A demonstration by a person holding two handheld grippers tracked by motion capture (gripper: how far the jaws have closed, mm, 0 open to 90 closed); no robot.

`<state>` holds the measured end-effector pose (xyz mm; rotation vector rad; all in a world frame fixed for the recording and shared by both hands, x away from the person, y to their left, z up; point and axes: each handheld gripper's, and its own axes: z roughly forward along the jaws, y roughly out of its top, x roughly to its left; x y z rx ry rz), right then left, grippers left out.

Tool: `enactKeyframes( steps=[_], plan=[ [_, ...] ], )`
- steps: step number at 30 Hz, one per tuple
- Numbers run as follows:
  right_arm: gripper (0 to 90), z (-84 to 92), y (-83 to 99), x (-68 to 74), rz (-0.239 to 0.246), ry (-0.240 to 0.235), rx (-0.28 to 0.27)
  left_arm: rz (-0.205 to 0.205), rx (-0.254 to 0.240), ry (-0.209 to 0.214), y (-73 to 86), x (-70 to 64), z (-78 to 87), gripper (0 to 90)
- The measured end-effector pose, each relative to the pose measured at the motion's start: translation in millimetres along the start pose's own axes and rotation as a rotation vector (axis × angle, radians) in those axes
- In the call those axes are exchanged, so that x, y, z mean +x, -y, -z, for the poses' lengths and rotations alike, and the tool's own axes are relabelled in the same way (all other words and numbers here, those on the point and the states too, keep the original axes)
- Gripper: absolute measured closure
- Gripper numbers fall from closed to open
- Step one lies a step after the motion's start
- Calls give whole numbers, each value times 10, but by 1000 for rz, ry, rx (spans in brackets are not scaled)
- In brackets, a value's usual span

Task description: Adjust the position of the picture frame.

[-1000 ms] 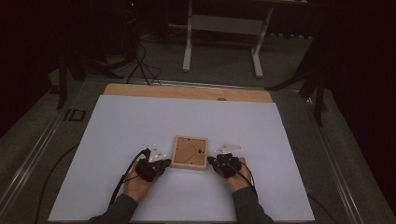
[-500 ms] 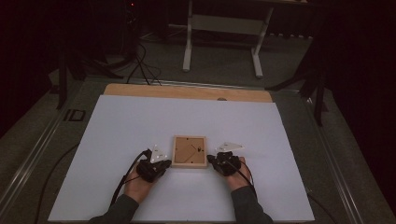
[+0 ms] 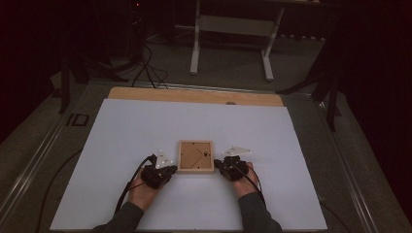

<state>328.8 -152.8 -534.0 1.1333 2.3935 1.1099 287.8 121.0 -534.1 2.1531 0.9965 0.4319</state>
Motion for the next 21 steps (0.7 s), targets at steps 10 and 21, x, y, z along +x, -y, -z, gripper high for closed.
enactKeyframes(
  steps=[10, 21],
  plan=[
    [856, 66, -23, 4, 22, 31, -22, 2, -10, -4, -9, 40, 31, 805],
    [810, 206, -56, 43, 49, 15, -90, 55, -69, 22, -12, 121, 98, 558]
  ],
)
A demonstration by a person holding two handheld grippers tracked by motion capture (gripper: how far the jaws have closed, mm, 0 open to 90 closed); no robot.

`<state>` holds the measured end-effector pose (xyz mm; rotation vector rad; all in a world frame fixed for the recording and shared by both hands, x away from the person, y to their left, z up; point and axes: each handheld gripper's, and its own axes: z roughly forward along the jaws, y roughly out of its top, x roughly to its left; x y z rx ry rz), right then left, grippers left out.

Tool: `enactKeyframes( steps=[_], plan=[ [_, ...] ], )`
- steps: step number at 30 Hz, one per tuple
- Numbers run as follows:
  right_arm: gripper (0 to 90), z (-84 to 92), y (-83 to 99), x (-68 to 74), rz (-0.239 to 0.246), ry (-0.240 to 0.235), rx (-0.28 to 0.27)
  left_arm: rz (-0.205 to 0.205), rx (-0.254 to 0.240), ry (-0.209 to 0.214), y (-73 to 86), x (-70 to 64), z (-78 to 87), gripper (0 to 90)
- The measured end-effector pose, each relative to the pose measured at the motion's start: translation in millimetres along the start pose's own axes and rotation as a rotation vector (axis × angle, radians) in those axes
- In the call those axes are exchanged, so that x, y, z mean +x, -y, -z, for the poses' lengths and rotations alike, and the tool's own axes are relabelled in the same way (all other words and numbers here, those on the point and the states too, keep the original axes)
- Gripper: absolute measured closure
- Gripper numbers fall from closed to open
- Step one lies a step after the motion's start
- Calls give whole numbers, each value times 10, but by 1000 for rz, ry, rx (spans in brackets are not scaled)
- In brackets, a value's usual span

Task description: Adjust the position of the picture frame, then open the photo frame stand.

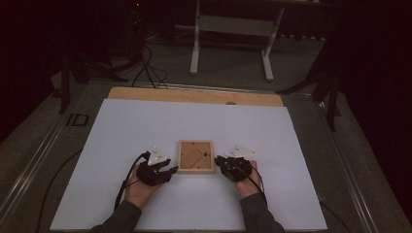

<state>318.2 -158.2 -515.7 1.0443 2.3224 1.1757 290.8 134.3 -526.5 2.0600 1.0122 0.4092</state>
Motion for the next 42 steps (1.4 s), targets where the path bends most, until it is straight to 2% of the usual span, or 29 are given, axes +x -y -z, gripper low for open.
enactKeyframes(
  steps=[4, 11, 13, 16, 24, 34, 35, 42],
  plan=[
    [810, 16, -8, 50, 22, -18, -15, 10, -11, -4, -3, 6, 11, 522],
    [818, 20, -8, 87, 31, -33, -18, 14, -25, -14, -9, 12, 44, 503],
    [885, 11, -3, 92, 28, -62, -16, 17, -37, -19, -13, 21, 69, 501],
    [897, -1, -1, 107, 45, -72, -10, 15, -41, -18, -19, 18, 81, 500],
    [897, -26, 10, 130, 54, -84, 1, 2, -67, -22, -91, -51, 117, 501],
    [898, -38, 12, 128, 56, -86, 2, -12, -40, -20, -212, -152, 89, 500],
    [898, -38, 13, 124, 53, -89, 2, -15, -20, -15, -236, -160, 63, 500],
    [898, -37, 15, 119, 51, -90, 2, -26, 20, -2, -320, -201, -26, 496]
  ],
)
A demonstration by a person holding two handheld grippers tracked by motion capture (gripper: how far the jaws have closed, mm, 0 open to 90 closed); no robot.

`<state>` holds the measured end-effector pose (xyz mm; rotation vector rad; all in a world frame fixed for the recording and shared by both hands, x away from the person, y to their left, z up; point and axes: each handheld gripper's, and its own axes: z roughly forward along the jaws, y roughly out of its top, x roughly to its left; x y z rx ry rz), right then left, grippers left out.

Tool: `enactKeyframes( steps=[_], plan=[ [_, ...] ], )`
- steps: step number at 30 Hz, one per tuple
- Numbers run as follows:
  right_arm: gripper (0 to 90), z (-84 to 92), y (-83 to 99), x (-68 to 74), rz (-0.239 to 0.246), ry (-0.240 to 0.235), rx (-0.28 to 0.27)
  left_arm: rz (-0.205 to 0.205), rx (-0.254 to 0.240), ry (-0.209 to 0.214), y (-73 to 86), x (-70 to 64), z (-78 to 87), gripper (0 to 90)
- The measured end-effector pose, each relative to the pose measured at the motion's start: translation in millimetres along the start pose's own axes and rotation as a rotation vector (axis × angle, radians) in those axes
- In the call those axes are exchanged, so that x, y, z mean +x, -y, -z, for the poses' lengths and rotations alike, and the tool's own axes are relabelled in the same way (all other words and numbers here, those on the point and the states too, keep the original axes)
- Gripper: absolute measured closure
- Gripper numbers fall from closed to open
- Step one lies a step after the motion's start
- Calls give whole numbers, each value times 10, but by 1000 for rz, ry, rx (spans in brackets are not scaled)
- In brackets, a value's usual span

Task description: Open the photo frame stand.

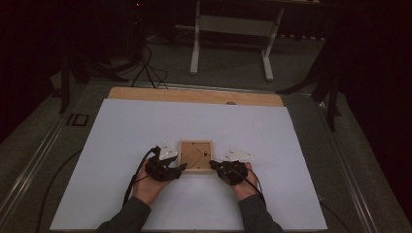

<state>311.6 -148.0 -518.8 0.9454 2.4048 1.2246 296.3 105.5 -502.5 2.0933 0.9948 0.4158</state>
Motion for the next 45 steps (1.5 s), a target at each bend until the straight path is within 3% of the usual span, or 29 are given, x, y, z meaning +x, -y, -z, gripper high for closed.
enactKeyframes(
  steps=[7, 14, 24, 35, 42, 45],
  plan=[
    [898, 0, 0, 3, 2, 1, -1, -19, 50, -6, -86, -42, -121, 496],
    [897, 7, -1, 8, 9, -1, 5, -35, 65, 3, -131, -55, -179, 496],
    [897, 7, 2, 3, 8, -4, 2, -84, 115, -3, -210, -106, -264, 487],
    [897, 7, 4, 0, 5, -7, 1, -58, 161, 14, -290, -74, -353, 499],
    [897, 6, 5, -1, 5, -8, 0, -75, 189, 5, -336, -93, -358, 510],
    [897, 7, 7, -6, 2, -12, 0, -49, 178, 28, -370, -54, -328, 510]
  ],
)
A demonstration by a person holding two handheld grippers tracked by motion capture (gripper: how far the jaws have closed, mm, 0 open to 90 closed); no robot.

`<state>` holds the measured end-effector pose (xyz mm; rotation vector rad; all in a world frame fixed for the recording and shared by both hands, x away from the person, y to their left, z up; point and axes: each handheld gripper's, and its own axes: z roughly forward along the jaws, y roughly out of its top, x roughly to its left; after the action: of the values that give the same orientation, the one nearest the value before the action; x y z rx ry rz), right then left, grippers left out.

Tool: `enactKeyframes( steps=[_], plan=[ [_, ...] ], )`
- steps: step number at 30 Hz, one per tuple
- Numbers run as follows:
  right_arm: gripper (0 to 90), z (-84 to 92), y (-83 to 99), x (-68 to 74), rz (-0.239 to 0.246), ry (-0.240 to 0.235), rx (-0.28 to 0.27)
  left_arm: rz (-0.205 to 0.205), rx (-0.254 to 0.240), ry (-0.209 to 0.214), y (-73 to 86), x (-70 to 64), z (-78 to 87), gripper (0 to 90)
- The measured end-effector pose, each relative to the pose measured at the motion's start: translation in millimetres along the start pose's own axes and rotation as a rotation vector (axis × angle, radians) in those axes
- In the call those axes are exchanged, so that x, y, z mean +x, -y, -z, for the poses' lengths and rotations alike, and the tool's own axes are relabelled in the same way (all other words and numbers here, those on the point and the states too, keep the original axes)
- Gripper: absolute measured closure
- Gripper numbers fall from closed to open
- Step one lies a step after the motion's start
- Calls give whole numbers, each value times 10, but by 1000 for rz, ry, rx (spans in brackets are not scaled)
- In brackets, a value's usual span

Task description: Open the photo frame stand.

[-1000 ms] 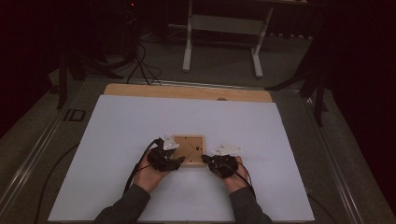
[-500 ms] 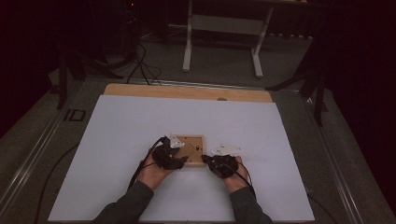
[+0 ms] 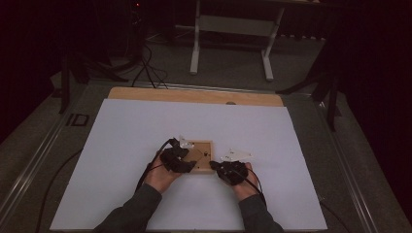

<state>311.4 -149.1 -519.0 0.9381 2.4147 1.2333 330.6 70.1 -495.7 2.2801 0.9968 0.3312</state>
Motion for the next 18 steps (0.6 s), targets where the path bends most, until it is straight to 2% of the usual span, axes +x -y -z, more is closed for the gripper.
enactKeyframes(
  steps=[7, 13, 18],
  plan=[
    [897, 0, 0, 0, 0, 0, 0, -5, 10, -2, -21, -2, 1, 504],
    [897, 0, 1, 0, 0, 0, 0, -11, 23, -16, 1, -11, -36, 450],
    [897, 0, 1, 0, 1, 0, -1, -8, 23, -22, 4, -29, -33, 497]
  ],
)
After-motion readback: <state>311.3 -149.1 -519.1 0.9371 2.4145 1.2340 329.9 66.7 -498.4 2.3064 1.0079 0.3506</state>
